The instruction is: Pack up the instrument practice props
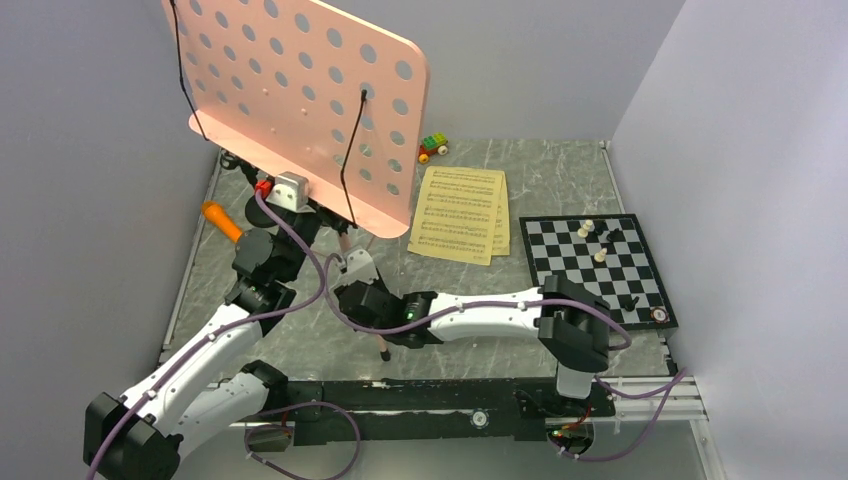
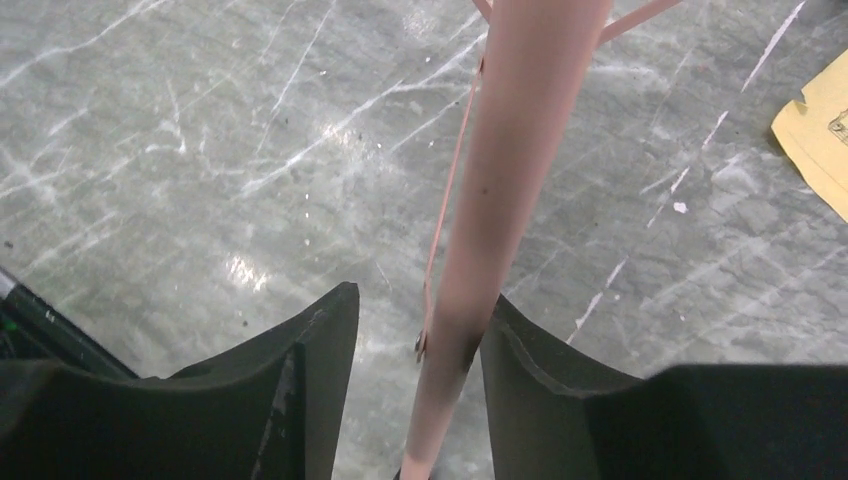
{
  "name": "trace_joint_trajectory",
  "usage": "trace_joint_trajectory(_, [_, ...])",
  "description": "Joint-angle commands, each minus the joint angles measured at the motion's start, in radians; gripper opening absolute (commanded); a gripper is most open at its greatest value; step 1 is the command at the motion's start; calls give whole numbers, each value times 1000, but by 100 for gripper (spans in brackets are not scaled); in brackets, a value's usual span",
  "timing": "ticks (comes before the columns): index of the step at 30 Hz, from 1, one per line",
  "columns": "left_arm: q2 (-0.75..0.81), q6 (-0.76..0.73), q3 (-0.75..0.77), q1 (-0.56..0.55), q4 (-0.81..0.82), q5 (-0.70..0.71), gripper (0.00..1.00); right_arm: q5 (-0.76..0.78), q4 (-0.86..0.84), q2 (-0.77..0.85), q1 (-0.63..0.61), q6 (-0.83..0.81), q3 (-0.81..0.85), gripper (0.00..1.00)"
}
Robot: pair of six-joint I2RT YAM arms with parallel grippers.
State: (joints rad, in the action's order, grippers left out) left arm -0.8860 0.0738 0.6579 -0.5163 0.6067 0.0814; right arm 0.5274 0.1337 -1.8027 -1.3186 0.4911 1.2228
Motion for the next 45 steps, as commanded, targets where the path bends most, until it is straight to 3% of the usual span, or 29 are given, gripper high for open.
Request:
trace_joint_trajectory(1, [-8, 21, -15, -10, -7, -15, 41, 30, 1, 124, -11, -39, -36, 54])
trace_joint_trajectory(5, [0, 18, -30, -11, -4, -5, 35, 2, -14, 229, 3, -46, -91, 61])
trace_joint_trajectory(10, [-3, 15, -35, -11, -4, 3, 53, -37, -42, 316, 9, -57, -142, 69])
trace_joint_trajectory(13, [-8, 14, -36, -11, -1, 3, 55, -35, -36, 358, 10, -45, -166, 72])
trace_joint_trajectory(15, [-10, 11, -40, -11, 2, -2, 43, -24, -36, 391, 14, -32, -187, 74])
trace_joint_trajectory(19, [-4, 8, -53, -11, 15, -10, 8, -101, -70, 453, 82, 18, -240, 76])
trace_joint_trajectory(21, [6, 10, -57, -11, 17, -19, 0, -201, -111, 474, 154, 54, -277, 76])
trace_joint_trajectory(27, [32, -11, -46, -2, -18, -144, 0, -617, -353, 556, 402, 83, -391, 73])
trace_joint_trajectory(34, [22, 38, -60, 39, 23, -269, 0, -978, -531, 451, 555, 151, -273, 73])
trace_joint_trajectory(41, [20, 51, -52, 60, -1, -319, 0, -1086, -601, 294, 565, 188, -148, 67])
trace_joint_trajectory(45, [22, 50, -51, 64, -22, -313, 0, -1088, -574, 238, 559, 98, -91, 62])
